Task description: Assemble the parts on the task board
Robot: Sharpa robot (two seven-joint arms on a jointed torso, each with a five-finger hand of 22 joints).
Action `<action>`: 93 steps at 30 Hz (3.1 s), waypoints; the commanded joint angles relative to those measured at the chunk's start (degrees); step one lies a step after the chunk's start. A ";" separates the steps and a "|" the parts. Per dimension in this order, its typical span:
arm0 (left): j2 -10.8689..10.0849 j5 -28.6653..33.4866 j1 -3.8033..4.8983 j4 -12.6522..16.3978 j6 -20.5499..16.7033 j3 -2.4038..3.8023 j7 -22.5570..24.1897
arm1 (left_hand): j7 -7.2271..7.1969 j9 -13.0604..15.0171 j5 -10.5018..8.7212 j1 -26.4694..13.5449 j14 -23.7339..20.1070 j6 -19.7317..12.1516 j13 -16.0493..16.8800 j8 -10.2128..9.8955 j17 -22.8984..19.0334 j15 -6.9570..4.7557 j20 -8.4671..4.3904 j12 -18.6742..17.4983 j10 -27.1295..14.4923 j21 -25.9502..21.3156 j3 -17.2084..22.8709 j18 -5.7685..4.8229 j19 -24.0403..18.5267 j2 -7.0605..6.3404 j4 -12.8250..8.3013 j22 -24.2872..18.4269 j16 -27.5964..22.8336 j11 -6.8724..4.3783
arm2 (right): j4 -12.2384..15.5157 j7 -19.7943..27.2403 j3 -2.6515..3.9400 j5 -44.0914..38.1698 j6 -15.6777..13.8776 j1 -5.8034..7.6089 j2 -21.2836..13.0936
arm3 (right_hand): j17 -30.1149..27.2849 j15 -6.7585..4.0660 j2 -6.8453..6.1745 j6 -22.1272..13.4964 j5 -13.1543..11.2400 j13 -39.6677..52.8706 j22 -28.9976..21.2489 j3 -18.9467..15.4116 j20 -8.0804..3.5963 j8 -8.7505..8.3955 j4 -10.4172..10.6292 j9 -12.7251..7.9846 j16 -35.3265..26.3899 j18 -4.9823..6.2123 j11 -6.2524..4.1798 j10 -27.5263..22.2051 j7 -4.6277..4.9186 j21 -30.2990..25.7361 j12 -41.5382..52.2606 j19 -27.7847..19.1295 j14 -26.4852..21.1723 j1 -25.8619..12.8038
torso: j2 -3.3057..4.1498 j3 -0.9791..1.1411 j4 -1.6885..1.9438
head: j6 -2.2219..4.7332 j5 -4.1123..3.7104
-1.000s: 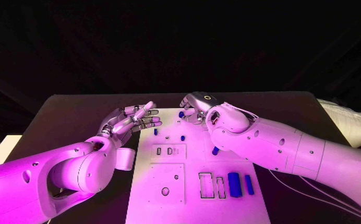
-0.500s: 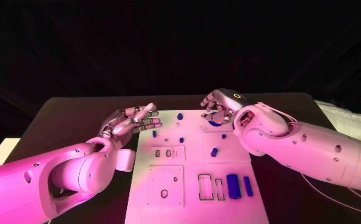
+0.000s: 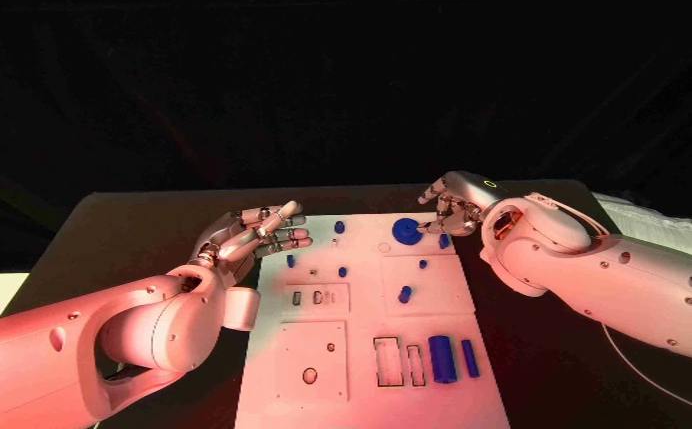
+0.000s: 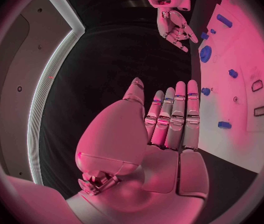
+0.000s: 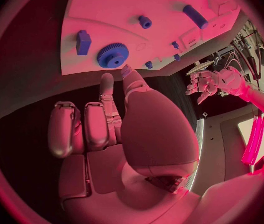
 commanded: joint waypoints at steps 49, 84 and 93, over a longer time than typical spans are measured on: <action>0.21 0.23 0.06 -0.48 0.97 0.05 0.86 | 0.44 -0.07 -0.15 1.01 -0.46 0.14 -0.05 -0.30 -0.02 -0.05 -0.01 -0.18 -0.11 -0.10 0.24 1.04 -0.54 0.28 -0.84 -0.07 -0.30 -0.04 | -6.37 -1.00 -0.55 -0.37 4.57 -1.06 6.70 | 9.81 -0.26 2.92 3.28 1.14 20.12 5.57 -0.62 0.07 1.21 3.59 0.66 6.41 -1.86 -0.35 -0.11 -0.54 3.28 15.90 2.54 3.14 3.83 | 0.12 0.01 -0.03 | -2.48 -0.13; 0.03 0.23 0.06 -0.58 0.76 0.05 0.73 | 0.44 -0.07 -0.16 1.06 -0.47 0.14 -0.06 -0.30 -0.02 -0.05 0.00 -0.19 -0.12 -0.10 0.30 1.04 -0.55 0.34 -0.92 -0.07 -0.30 -0.04 | -5.83 -1.12 -0.54 -0.92 4.19 -1.16 5.96 | 9.84 -0.16 2.84 3.23 2.38 19.75 5.63 -0.24 0.17 0.85 3.76 0.55 6.30 -1.85 -0.25 -1.31 -0.44 3.30 14.42 2.42 3.00 3.77 | 0.11 0.05 -0.07 | -2.59 -0.49; 0.03 0.23 0.06 -0.54 0.79 0.05 0.74 | 0.45 -0.07 -0.16 1.03 -0.48 0.13 -0.06 -0.31 -0.02 -0.04 0.01 -0.19 -0.14 -0.09 0.32 1.04 -0.56 0.42 -0.94 -0.07 -0.31 -0.03 | -6.04 -1.81 -0.54 -2.53 5.46 -1.35 6.36 | 10.22 -0.80 5.09 7.02 -2.63 21.71 6.01 3.42 -0.35 2.27 3.13 1.16 6.41 -1.91 -1.08 0.00 -1.33 3.46 15.72 2.58 3.06 5.83 | 0.13 0.04 -0.02 | -2.71 -0.53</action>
